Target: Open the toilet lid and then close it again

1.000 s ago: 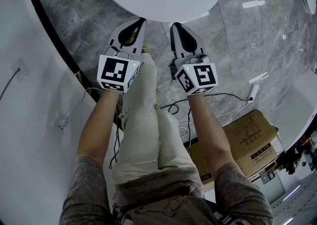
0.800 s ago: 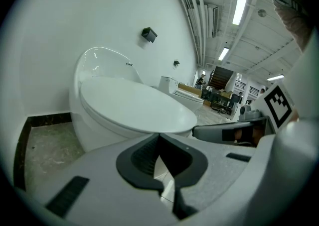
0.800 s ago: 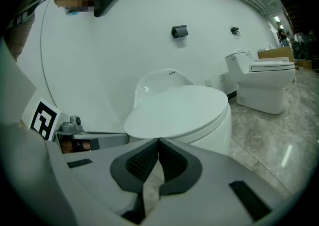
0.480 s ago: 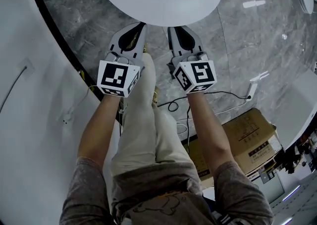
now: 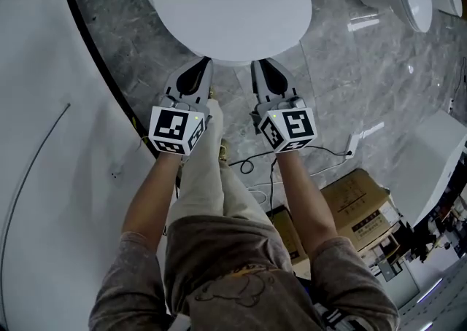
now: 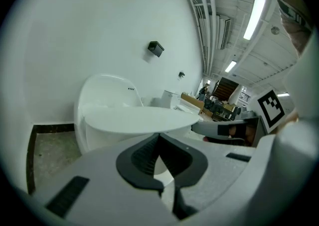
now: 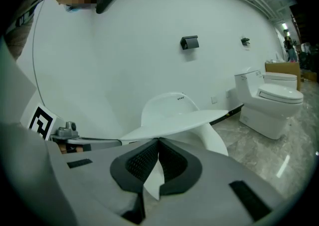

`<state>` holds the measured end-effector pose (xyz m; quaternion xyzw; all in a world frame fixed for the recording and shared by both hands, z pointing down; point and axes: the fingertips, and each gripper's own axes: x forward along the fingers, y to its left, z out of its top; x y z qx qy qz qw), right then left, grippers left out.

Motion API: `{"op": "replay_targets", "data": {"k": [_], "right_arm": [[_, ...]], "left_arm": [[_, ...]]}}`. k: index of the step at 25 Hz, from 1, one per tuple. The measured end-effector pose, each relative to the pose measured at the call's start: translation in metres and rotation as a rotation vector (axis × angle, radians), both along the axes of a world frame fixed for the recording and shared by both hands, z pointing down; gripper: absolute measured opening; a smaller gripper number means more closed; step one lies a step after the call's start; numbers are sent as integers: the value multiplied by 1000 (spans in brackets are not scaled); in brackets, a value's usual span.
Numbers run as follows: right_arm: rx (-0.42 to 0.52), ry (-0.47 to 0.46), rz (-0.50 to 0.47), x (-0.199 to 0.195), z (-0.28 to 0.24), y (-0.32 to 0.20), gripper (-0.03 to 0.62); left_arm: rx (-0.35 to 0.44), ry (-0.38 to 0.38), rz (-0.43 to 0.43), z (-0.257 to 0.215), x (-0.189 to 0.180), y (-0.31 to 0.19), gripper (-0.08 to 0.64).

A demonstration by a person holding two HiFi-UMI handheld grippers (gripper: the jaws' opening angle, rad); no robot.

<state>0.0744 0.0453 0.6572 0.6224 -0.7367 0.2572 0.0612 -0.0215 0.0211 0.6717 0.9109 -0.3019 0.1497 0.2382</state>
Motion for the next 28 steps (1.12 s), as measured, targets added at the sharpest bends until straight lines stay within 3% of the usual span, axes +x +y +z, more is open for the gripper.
{"op": "replay_targets", "data": {"k": [13, 28], "right_arm": [[9, 54, -41, 0, -138, -100, 26], [114, 64, -183, -10, -222, -229, 26]], "left_arm": [[-42, 28, -37, -119, -7, -92, 9], [-1, 70, -187, -188, -18, -211, 9]]}}
